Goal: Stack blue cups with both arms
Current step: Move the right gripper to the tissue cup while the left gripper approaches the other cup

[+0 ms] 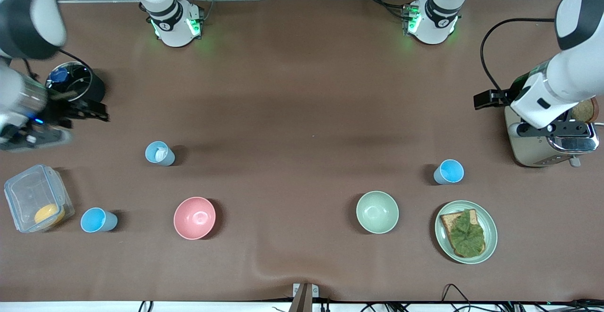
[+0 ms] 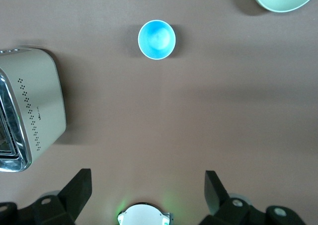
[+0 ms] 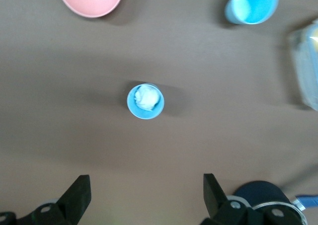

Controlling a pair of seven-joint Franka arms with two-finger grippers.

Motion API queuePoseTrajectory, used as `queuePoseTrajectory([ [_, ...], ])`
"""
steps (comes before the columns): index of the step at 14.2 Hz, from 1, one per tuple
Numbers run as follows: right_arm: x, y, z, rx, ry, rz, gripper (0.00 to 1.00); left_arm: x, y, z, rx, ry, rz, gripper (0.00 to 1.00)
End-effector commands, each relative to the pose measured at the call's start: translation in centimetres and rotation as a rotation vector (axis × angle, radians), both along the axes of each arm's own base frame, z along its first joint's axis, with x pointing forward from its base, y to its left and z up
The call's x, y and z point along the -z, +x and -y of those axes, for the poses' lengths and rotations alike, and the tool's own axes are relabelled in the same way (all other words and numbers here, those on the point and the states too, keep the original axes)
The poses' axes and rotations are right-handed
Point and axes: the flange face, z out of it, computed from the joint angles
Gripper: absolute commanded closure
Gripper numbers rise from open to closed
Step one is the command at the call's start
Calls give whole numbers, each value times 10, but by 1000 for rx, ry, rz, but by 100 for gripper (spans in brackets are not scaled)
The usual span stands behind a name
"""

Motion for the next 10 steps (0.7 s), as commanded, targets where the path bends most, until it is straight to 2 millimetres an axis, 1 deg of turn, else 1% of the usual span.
queuePoseTrajectory([
  [1,38,18,-17,-21,-27,-5,0,15,10,2,9,21,-14,0],
  [2,53,22,-17,-20,-28,-13,0,25,13,1,6,20,-31,0],
  [4,89,30,-14,-1,-31,-6,0,43,22,-3,-2,17,-59,0],
  [5,106,29,-13,12,-34,6,0,51,28,-3,-4,18,-68,0],
  [6,127,24,-14,27,-35,8,0,59,32,-5,0,29,-74,0],
  [7,145,18,-17,54,-39,18,0,73,36,-5,17,70,-88,0],
  [8,159,14,-21,76,-43,28,0,84,39,-3,31,96,-99,0],
  [10,191,0,-46,112,-50,56,0,107,46,-6,31,97,-111,0],
])
